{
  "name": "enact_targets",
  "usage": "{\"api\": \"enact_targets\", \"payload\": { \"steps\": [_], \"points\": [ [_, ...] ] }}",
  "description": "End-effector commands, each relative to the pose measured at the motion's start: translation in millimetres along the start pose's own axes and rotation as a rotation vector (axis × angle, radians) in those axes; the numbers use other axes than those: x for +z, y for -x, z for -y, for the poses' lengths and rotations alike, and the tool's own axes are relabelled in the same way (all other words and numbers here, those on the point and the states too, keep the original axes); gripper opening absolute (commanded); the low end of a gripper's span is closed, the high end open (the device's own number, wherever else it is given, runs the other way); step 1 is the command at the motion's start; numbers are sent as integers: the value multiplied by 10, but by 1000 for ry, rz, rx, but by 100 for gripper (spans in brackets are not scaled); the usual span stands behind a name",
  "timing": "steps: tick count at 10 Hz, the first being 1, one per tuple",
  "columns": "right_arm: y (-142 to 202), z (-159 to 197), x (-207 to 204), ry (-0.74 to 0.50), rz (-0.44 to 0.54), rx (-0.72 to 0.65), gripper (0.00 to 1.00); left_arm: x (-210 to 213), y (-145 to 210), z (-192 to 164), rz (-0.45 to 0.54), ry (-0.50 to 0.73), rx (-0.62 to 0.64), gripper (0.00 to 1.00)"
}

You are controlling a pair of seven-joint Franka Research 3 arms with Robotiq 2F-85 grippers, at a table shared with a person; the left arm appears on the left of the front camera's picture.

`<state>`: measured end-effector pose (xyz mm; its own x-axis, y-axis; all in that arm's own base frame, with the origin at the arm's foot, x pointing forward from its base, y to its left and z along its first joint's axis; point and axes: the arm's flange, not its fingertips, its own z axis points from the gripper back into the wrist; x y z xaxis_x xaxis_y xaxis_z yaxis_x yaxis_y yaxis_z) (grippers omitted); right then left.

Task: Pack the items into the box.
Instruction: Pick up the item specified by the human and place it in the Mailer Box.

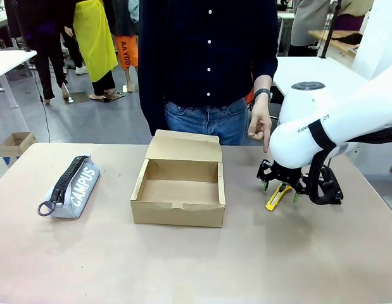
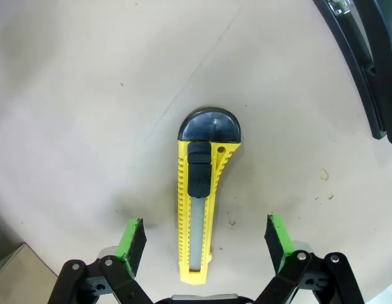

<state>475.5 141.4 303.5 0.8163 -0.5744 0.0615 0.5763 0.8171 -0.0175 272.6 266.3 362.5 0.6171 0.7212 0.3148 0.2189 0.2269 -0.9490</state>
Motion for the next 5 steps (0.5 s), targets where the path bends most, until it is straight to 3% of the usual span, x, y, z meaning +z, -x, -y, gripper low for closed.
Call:
{"api": "enact_targets", "payload": {
  "steps": [1,2,3,4,5],
  "points": [
    [-3,-94,7,22,35,-36,100,-3,-9,32,13,22,3,100],
    [-1,-89,16,17,38,-36,100,-3,-9,32,13,22,3,100],
    [-11,-84,7,16,24,-45,45,-3,-9,32,13,22,3,100],
    [-7,-90,0,16,18,-49,44,-3,-9,32,13,22,3,100],
    [-4,-84,1,15,13,-50,0,-3,-9,32,13,22,3,100]
  ]
}}
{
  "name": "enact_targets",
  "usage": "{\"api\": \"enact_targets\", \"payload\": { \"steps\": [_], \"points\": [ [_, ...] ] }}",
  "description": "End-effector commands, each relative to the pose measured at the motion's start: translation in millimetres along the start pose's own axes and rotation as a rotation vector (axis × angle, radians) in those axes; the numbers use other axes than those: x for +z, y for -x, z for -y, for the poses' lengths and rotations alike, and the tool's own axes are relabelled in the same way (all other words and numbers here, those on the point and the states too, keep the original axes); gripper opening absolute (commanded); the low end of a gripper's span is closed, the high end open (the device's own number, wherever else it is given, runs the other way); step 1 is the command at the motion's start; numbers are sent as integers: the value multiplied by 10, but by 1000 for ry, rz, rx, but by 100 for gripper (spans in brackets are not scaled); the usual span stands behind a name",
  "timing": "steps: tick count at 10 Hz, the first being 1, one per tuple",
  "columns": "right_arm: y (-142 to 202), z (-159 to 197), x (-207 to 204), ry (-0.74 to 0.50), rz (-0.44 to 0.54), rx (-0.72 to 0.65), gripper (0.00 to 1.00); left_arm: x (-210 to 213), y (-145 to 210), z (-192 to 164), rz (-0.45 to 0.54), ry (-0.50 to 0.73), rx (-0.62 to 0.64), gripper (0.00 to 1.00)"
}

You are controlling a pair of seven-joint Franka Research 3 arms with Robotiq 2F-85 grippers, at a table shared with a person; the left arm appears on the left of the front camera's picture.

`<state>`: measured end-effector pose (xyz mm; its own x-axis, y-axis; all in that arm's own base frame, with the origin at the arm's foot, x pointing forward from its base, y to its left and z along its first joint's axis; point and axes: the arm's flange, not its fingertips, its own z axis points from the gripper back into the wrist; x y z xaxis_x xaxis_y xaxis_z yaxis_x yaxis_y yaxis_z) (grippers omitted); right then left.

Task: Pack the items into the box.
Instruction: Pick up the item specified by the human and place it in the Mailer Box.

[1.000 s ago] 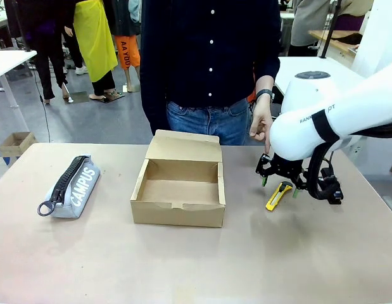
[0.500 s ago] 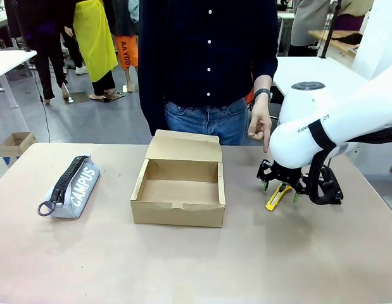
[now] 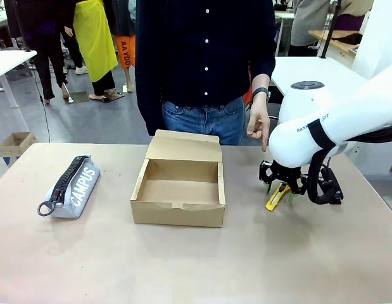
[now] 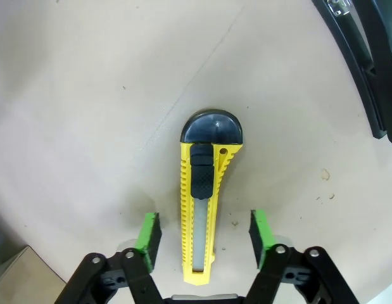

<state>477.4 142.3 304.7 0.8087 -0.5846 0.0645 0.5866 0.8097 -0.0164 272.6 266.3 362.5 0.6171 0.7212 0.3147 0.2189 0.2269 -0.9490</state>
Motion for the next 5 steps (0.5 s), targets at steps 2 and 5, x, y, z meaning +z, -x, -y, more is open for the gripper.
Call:
{"api": "enact_targets", "payload": {
  "steps": [2,5],
  "points": [
    [0,-61,-29,19,9,-52,0,-3,-9,32,13,22,3,100],
    [-2,-67,-28,21,7,-45,0,-3,-9,32,13,22,3,100]
  ]
}}
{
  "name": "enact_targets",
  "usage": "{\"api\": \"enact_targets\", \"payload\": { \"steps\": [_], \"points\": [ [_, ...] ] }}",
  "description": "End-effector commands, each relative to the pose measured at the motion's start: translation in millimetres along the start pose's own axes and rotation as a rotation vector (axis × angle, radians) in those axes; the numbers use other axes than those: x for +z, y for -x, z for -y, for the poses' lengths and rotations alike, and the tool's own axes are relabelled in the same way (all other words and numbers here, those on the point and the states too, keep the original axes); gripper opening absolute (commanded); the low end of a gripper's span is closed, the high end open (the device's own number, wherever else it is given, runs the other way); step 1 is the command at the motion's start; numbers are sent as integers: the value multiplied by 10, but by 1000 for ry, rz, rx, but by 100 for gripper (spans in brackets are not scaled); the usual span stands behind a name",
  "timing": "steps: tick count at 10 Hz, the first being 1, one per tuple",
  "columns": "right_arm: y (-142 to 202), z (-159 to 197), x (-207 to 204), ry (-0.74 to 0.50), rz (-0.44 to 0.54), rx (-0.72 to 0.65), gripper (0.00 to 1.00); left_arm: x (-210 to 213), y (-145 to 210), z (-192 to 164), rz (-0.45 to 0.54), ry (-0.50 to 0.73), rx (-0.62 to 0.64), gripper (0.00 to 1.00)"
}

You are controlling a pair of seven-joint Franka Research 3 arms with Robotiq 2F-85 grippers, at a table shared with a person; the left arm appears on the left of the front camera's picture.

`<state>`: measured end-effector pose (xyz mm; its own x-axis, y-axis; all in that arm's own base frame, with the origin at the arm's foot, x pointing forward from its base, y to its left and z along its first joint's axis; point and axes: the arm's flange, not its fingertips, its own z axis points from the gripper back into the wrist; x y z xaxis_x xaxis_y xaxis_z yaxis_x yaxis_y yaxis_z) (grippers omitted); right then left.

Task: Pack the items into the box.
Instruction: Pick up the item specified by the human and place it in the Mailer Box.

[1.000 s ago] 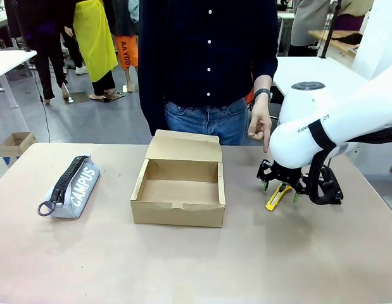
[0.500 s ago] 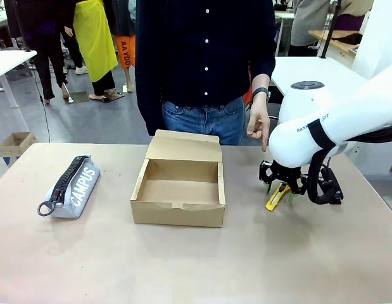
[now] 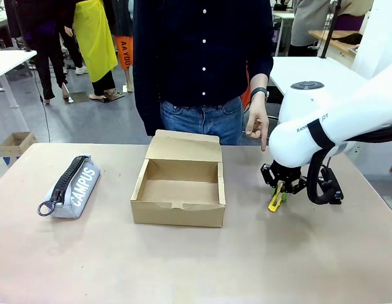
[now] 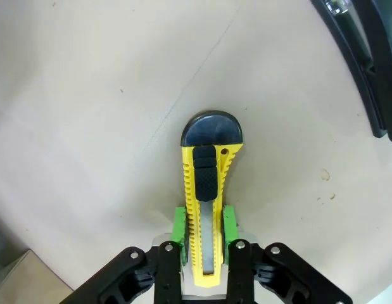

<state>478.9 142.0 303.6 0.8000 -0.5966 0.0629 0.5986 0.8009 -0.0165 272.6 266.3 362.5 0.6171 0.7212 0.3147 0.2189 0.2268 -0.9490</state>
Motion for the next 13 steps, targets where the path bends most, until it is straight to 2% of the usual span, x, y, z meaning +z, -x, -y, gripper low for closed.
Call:
{"api": "enact_targets", "payload": {
  "steps": [1,4,6,7,8,10,11,12,13],
  "points": [
    [17,-56,-11,17,6,-31,0,-2,-9,32,13,22,3,100],
    [23,-55,5,15,-9,-23,0,-2,-9,32,13,22,3,100],
    [81,101,355,-41,-20,30,0,-2,-9,32,13,22,3,100],
    [155,205,633,-75,-17,114,0,-2,-9,32,13,22,3,100],
    [299,258,898,-105,21,263,0,-2,-9,32,13,22,3,100],
    [530,263,1164,-150,99,499,0,-2,-9,32,13,22,3,100],
    [621,278,1221,-215,116,562,0,-2,-9,32,13,22,3,100],
    [578,373,1220,-268,91,420,15,-2,-9,32,13,22,3,100],
    [568,158,1280,-130,117,475,15,-2,-9,32,13,22,3,100]
  ]
}}
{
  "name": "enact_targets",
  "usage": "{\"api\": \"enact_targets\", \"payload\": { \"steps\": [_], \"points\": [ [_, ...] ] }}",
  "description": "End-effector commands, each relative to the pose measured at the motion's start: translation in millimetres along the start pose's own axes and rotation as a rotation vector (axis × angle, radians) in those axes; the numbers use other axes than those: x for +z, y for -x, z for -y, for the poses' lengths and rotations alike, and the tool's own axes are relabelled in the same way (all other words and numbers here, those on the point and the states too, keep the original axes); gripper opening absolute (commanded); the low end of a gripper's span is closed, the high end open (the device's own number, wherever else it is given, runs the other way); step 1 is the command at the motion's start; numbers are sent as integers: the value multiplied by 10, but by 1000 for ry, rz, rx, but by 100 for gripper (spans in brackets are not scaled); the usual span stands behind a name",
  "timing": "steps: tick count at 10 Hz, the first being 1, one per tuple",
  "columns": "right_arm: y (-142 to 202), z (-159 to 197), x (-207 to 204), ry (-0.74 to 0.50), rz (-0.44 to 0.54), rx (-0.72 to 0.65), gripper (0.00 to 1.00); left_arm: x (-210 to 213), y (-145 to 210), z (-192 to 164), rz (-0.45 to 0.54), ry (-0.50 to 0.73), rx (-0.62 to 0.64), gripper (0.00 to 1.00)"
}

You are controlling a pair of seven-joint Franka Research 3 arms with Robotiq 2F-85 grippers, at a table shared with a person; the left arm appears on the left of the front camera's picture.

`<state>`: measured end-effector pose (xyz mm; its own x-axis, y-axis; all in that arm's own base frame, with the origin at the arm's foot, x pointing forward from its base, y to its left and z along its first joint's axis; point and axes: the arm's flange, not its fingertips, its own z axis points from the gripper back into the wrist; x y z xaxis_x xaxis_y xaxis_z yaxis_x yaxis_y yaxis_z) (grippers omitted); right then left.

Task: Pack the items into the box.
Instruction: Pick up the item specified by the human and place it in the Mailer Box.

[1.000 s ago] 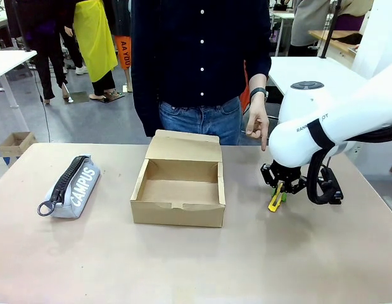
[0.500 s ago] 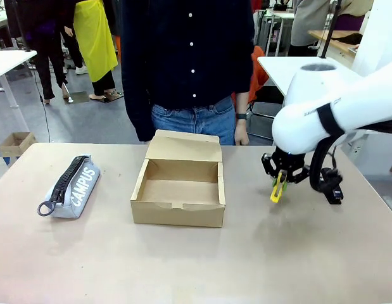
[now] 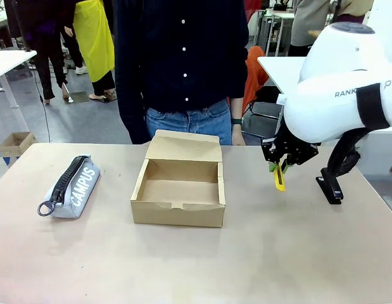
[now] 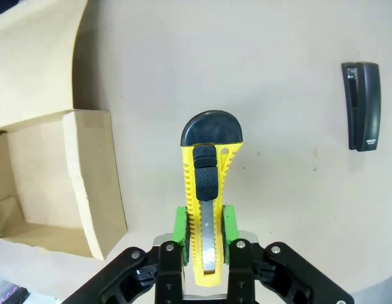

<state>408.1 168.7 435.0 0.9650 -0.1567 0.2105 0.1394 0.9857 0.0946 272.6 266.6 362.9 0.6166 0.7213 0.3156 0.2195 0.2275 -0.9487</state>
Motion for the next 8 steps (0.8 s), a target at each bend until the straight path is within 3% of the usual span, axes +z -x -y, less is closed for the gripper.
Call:
{"api": "enact_targets", "payload": {
  "steps": [1,2,4,7,8],
  "points": [
    [-87,-19,-92,44,-20,-5,15,-4,-6,29,13,22,4,100],
    [0,0,0,0,0,0,27,-4,-6,29,13,22,4,100],
    [-238,-551,31,129,88,275,27,-4,-6,29,13,22,4,100],
    [-543,-1582,-3,104,152,775,27,-4,-6,29,13,22,4,100],
    [-570,-1859,-44,41,151,910,27,-4,-6,29,13,22,4,100]
  ]
}}
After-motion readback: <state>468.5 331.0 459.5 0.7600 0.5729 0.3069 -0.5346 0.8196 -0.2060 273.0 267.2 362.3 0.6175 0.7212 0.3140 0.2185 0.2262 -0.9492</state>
